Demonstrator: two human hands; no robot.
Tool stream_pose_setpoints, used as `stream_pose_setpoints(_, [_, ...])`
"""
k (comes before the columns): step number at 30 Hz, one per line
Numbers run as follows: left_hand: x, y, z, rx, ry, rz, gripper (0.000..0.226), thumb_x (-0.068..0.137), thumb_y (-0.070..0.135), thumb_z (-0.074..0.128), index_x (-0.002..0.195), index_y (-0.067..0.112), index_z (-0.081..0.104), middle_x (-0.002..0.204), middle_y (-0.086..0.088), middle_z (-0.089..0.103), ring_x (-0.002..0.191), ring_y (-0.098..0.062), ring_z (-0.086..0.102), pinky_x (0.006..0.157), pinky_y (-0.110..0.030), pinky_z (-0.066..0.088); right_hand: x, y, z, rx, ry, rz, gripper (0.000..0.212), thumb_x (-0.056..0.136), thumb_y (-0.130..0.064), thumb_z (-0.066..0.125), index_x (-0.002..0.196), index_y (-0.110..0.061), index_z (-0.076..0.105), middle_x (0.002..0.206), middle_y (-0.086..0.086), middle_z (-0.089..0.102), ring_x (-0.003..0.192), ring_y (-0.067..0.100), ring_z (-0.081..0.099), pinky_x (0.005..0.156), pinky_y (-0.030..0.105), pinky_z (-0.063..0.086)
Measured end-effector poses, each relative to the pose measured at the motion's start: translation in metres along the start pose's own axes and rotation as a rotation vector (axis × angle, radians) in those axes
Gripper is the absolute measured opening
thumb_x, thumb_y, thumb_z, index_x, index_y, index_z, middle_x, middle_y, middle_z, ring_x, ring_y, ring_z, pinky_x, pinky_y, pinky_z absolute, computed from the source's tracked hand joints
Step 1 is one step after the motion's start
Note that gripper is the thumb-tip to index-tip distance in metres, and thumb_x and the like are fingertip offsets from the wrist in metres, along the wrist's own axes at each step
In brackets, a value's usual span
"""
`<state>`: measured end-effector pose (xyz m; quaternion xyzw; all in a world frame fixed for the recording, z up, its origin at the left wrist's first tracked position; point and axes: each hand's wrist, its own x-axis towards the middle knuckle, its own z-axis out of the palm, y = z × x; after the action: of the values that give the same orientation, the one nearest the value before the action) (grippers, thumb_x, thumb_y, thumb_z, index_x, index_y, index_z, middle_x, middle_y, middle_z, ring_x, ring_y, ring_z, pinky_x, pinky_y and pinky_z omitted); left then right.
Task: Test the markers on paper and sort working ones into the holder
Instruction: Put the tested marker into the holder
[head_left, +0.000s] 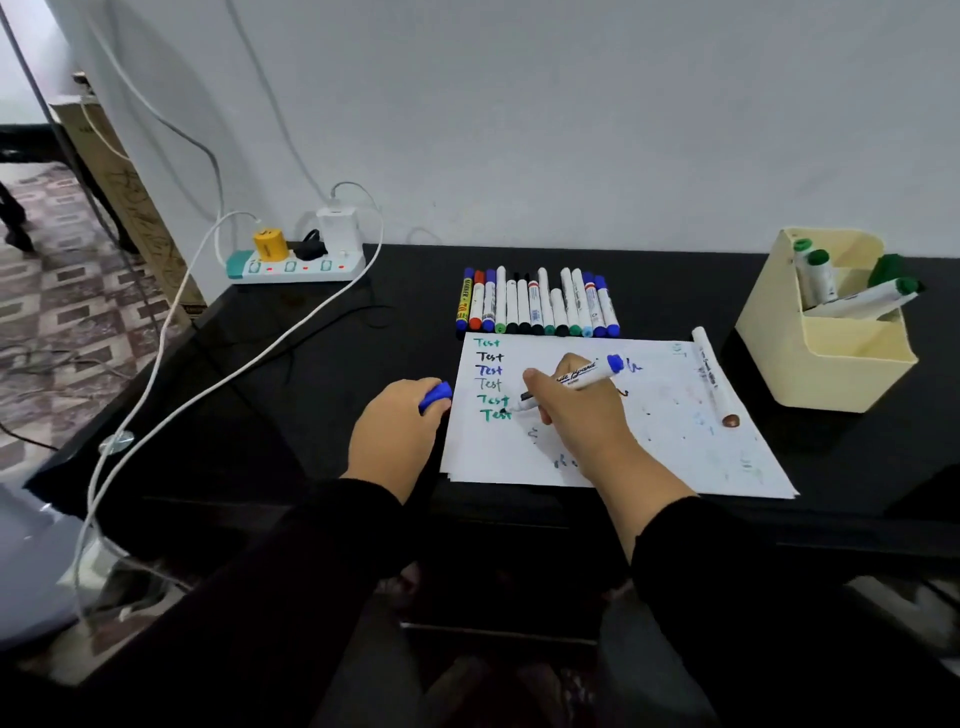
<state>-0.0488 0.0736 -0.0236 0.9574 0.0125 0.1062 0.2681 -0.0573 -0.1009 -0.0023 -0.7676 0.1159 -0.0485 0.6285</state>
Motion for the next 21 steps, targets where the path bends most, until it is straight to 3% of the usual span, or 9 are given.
stream_pose_setpoints(4, [0.004, -0.004, 0.006, 0.071, -0.064, -0.009, 0.039, 0.096, 0.034, 0.046, 0.132, 0.020, 0.051, 0.146, -0.003, 0.040, 0.136, -0.018, 0.032, 0.112, -0.031, 0.022, -0.002, 0.005, 0.007, -0.040, -0.010, -0.058, 0.037, 0.085, -0.027, 0.066, 0.061, -0.014, 0.040, 0.056, 0.003, 0.049, 0.056, 0.016, 0.051, 0.055, 0.024, 0.038])
stream_pose_setpoints(7, [0.011, -0.006, 0.009, 0.155, -0.123, -0.044, 0.039, 0.096, 0.039, 0.043, 0.132, 0.024, 0.050, 0.153, -0.006, 0.026, 0.143, -0.021, 0.016, 0.116, -0.039, 0.005, -0.003, 0.005, 0.009, -0.087, -0.038, -0.090, 0.037, 0.086, -0.028, 0.065, 0.063, -0.015, 0.040, 0.062, 0.009, 0.052, 0.060, 0.019, 0.053, 0.056, 0.026, 0.040])
stream_pose_setpoints(11, [0.010, -0.007, 0.011, 0.149, -0.136, -0.089, 0.036, 0.096, 0.043, 0.041, 0.128, 0.029, 0.051, 0.152, -0.005, 0.028, 0.143, -0.024, 0.015, 0.115, -0.046, 0.004, -0.004, 0.007, 0.011, -0.162, -0.059, -0.117, 0.037, 0.087, -0.031, 0.064, 0.065, -0.014, 0.040, 0.061, 0.007, 0.054, 0.052, 0.014, 0.047, 0.049, 0.023, 0.037])
stream_pose_setpoints(15, [0.012, -0.006, 0.011, 0.147, -0.149, -0.106, 0.036, 0.095, 0.044, 0.042, 0.127, 0.032, 0.051, 0.153, -0.004, 0.027, 0.143, -0.025, 0.017, 0.115, -0.048, 0.005, -0.002, 0.011, 0.012, -0.184, -0.052, -0.140, 0.037, 0.086, -0.029, 0.065, 0.064, -0.015, 0.039, 0.065, 0.011, 0.056, 0.061, 0.018, 0.050, 0.055, 0.025, 0.038])
stream_pose_setpoints(21, [0.011, -0.007, 0.011, 0.157, -0.156, -0.109, 0.036, 0.095, 0.044, 0.041, 0.128, 0.033, 0.050, 0.153, -0.005, 0.026, 0.143, -0.025, 0.017, 0.115, -0.047, 0.006, -0.005, 0.011, 0.015, -0.320, -0.105, -0.191, 0.039, 0.085, -0.036, 0.066, 0.065, -0.017, 0.039, 0.059, 0.000, 0.060, 0.057, 0.010, 0.054, 0.059, 0.024, 0.042])
